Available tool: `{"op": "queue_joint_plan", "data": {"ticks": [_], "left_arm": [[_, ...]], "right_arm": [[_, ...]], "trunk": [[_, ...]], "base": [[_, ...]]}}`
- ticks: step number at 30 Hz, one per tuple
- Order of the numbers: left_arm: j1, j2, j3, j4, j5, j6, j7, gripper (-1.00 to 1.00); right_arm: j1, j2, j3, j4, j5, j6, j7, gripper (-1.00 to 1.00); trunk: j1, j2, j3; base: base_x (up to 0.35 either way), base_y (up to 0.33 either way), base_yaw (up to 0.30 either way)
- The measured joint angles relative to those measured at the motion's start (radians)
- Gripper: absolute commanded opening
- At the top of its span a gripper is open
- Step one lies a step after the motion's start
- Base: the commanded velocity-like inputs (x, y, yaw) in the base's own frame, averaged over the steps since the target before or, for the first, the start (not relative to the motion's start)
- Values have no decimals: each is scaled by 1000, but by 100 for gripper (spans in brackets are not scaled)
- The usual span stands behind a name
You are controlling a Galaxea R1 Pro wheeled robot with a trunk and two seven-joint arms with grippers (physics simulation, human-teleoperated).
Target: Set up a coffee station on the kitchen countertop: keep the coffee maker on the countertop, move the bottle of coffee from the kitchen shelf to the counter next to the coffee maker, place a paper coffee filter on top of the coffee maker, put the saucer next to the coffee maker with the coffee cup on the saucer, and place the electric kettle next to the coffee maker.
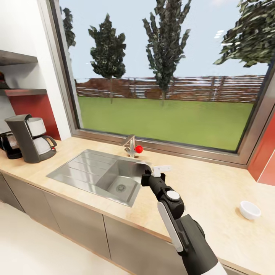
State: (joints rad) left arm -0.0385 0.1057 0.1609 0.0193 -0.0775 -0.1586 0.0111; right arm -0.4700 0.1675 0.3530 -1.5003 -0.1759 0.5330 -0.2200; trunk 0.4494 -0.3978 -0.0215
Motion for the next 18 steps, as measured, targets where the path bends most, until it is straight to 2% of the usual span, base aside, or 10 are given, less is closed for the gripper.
{"op": "queue_joint_plan", "data": {"ticks": [18], "left_arm": [[0,0,0,0,0,-1,0,100]], "right_arm": [[0,1,3,1,0,0,0,-100]], "trunk": [[0,0,0]], "base": [[0,0,279]]}}
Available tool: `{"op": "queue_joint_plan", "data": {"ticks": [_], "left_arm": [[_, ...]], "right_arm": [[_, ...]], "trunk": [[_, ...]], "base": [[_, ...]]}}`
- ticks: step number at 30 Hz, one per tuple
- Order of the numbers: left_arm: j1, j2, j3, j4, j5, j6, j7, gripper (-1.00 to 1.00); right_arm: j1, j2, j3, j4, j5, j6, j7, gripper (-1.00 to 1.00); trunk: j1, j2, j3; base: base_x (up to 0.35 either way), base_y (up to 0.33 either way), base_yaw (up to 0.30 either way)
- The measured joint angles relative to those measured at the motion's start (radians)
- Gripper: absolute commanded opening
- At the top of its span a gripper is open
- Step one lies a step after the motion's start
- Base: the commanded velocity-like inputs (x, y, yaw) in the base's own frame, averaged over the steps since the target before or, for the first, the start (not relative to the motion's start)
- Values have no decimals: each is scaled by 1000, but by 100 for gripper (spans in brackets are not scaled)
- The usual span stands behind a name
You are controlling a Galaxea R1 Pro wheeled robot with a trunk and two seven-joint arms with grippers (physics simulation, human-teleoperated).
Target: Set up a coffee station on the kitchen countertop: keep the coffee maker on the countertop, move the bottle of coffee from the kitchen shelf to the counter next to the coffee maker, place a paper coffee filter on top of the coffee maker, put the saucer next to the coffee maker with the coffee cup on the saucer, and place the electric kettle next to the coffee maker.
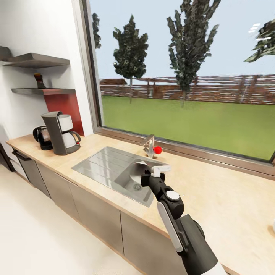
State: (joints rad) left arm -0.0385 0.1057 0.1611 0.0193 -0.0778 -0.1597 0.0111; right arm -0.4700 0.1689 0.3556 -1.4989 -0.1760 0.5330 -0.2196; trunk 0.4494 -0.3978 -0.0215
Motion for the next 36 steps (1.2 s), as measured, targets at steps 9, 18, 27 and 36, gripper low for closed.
{"op": "queue_joint_plan", "data": {"ticks": [9,18,27,36], "left_arm": [[0,0,0,0,0,0,0,100],[0,0,0,0,0,0,0,100],[0,0,0,0,1,-1,0,100],[0,-30,-8,1,-5,-1,-3,100]], "right_arm": [[0,0,32,1,0,0,-1,-100],[0,0,33,0,0,0,-1,-100],[0,0,31,0,1,0,-1,-100],[0,-1,26,0,1,0,-1,-100]], "trunk": [[0,0,0],[0,0,-1],[0,0,-6],[0,0,-10]], "base": [[0,0,278],[0,0,278],[0,0,278],[0,0,279]]}}
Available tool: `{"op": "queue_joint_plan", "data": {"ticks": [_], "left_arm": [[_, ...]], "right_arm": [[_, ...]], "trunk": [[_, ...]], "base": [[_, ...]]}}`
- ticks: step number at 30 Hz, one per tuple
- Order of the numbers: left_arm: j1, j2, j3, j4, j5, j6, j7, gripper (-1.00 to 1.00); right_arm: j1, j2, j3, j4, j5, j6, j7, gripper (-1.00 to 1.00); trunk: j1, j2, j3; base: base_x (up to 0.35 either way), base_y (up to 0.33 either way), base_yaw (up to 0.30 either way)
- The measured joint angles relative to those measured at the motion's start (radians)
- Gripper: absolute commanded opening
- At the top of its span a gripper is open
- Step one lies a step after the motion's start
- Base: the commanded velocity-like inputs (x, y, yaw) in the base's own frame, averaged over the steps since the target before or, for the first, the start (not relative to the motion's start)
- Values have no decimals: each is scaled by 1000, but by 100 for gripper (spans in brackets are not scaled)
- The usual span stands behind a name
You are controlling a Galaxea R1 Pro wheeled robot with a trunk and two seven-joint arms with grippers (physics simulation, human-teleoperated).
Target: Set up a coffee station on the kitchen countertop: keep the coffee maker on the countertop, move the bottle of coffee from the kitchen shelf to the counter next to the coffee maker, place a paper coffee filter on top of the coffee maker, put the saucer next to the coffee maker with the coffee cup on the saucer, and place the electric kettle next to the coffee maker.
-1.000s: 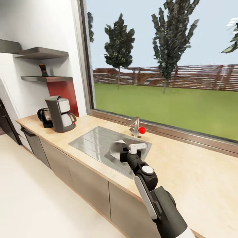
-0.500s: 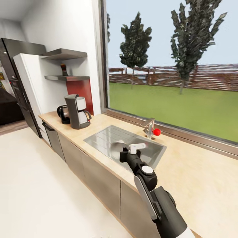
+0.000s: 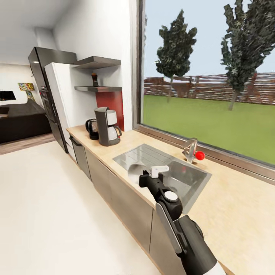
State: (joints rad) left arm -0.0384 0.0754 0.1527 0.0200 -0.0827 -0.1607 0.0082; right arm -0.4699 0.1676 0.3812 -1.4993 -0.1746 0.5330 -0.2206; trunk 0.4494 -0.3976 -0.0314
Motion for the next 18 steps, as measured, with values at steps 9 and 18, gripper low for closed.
{"op": "queue_joint_plan", "data": {"ticks": [9,18], "left_arm": [[0,7,2,1,6,12,-7,100],[0,8,4,1,6,10,1,100]], "right_arm": [[0,0,0,0,0,0,0,-100],[0,-6,-1,1,4,0,0,-100]], "trunk": [[0,0,-4],[0,0,-6]], "base": [[135,122,275],[253,231,56]]}}
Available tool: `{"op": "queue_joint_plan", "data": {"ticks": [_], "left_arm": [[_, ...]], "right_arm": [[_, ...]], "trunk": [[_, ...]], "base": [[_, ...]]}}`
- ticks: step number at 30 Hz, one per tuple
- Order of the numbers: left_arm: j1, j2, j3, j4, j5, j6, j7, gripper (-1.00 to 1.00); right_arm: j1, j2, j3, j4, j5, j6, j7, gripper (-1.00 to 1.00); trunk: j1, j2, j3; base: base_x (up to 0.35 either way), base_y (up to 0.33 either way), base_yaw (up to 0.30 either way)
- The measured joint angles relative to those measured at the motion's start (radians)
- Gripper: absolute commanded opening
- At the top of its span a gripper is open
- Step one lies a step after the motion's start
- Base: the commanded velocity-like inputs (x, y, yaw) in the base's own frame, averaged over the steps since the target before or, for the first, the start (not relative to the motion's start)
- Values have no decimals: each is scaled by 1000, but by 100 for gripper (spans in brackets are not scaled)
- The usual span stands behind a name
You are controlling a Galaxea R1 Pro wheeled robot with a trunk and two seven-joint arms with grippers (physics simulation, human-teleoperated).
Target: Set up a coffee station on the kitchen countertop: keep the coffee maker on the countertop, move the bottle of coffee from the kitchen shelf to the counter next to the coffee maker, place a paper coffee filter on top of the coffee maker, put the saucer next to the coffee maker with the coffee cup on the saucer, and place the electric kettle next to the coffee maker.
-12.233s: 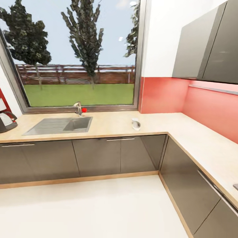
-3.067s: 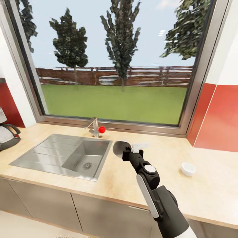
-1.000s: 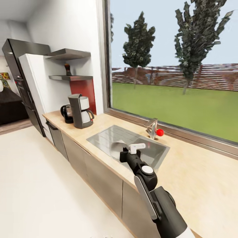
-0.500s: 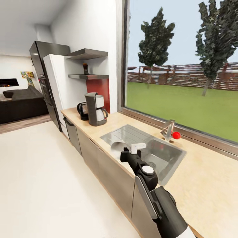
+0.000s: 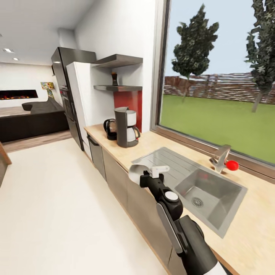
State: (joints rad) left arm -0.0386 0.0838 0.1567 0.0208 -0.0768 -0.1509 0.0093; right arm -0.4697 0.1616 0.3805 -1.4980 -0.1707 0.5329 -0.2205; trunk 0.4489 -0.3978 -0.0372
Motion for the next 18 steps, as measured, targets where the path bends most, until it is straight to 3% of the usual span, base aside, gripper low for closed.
{"op": "queue_joint_plan", "data": {"ticks": [8,18], "left_arm": [[0,3,0,0,-1,1,2,100],[0,5,0,0,-1,0,2,100]], "right_arm": [[0,-6,-1,-1,0,0,0,-100],[0,-6,-1,-4,-2,-1,-1,-100]], "trunk": [[0,0,0],[0,0,0]], "base": [[282,197,1],[332,18,0]]}}
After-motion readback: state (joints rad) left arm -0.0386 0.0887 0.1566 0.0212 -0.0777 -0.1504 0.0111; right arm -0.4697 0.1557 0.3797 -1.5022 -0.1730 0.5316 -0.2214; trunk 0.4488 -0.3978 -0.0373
